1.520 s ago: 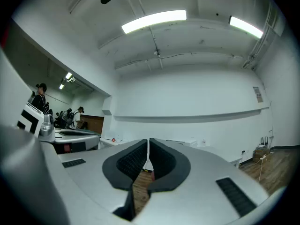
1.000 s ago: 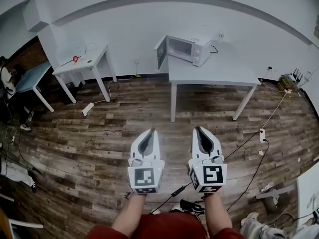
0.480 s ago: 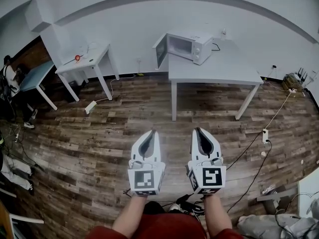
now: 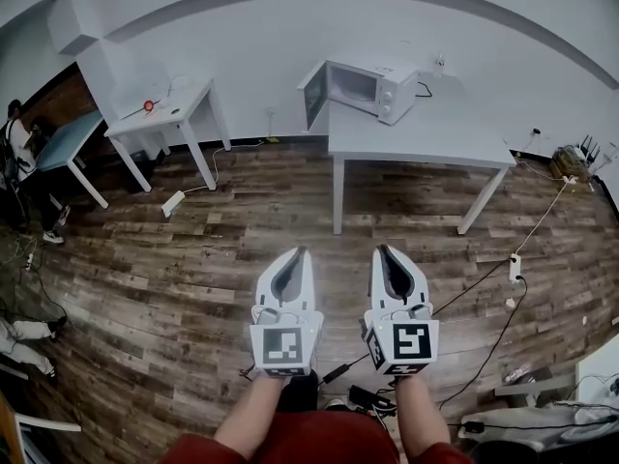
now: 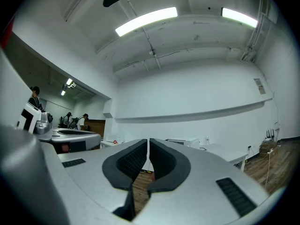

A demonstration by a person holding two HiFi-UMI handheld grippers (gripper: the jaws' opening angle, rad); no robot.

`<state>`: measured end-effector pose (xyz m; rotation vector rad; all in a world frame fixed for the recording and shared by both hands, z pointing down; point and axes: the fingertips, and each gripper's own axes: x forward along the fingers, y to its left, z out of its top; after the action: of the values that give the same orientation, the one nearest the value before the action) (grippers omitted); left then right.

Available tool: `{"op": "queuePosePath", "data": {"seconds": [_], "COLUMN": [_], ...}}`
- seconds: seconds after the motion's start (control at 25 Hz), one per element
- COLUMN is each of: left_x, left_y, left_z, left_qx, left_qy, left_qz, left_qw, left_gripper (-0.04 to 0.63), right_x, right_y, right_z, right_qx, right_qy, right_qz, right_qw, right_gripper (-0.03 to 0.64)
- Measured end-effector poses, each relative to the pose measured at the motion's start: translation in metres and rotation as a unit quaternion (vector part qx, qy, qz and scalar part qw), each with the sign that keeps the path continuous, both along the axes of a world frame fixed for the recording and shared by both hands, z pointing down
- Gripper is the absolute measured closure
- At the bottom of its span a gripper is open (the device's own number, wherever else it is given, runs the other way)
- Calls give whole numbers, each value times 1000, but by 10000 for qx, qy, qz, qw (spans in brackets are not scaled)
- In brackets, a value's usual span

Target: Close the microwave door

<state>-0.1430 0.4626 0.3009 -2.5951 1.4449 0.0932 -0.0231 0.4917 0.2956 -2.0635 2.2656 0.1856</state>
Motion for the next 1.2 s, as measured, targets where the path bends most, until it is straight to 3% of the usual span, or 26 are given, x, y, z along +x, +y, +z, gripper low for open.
{"op": "queuePosePath", "data": {"seconds": [0.48, 0.84, 1.2], "left_x": [-8, -34, -44], "left_y": [-104, -182, -229], "left_z": [3, 3, 7], "left_qx": [-87, -151, -175], "left_qy": [205, 330, 315], "left_qz": [59, 155, 351], "left_qw": [9997, 9992, 9987], "left_gripper": [568, 568, 568], "right_x": [-19, -49, -56], "right_y": [-101, -178, -222], "right_z": [0, -4, 1], "right_qx": [-118, -174, -195], "right_qy": [268, 363, 338], "right_qz": [49, 136, 399], "right_qw": [9996, 9991, 9984], "right_gripper": [580, 580, 580]}}
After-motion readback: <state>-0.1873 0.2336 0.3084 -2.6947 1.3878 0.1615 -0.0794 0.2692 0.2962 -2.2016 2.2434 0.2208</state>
